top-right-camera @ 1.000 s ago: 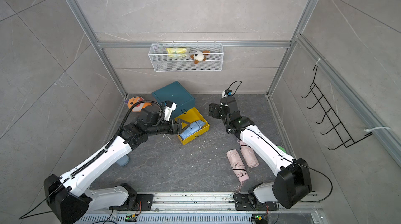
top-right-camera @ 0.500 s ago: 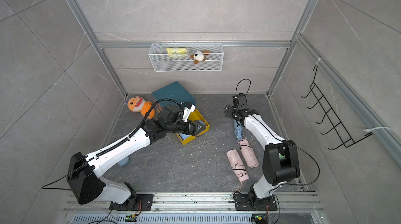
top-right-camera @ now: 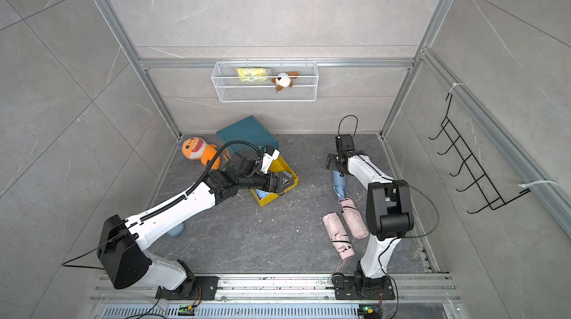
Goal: Place the umbrella in the drawer by color
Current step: Pick up the umbrella from the center of the board.
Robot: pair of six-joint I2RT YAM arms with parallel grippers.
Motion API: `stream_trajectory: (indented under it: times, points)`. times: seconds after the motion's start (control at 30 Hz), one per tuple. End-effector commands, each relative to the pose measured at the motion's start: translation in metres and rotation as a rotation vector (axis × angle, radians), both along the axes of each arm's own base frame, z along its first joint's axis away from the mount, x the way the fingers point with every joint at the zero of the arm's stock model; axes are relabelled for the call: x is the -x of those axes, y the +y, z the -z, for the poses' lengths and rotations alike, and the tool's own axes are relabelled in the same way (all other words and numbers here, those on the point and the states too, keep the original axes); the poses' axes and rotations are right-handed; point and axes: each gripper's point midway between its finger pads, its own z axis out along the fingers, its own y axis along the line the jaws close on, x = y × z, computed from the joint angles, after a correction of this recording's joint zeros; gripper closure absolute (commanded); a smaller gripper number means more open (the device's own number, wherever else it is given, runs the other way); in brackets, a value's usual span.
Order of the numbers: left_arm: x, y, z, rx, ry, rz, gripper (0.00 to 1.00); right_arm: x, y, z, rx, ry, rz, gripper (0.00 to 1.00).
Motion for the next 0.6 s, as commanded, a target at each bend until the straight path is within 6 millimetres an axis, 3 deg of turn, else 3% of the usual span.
stream_trajectory:
  times: [0.0,0.37,0.57]
  points:
    - [0.002,-0.005,-0.007,0.032,-0.021,0.022,0.17,0.000,-0.005,0.014,0.043,0.067,-0.018,0.12]
    - [0.006,-0.001,-0.008,0.029,-0.031,0.027,0.17,-0.006,-0.005,0.048,0.064,0.159,-0.038,0.15]
    - [0.008,0.003,-0.006,0.025,-0.034,0.022,0.17,-0.006,-0.001,0.059,0.041,0.179,-0.044,0.23]
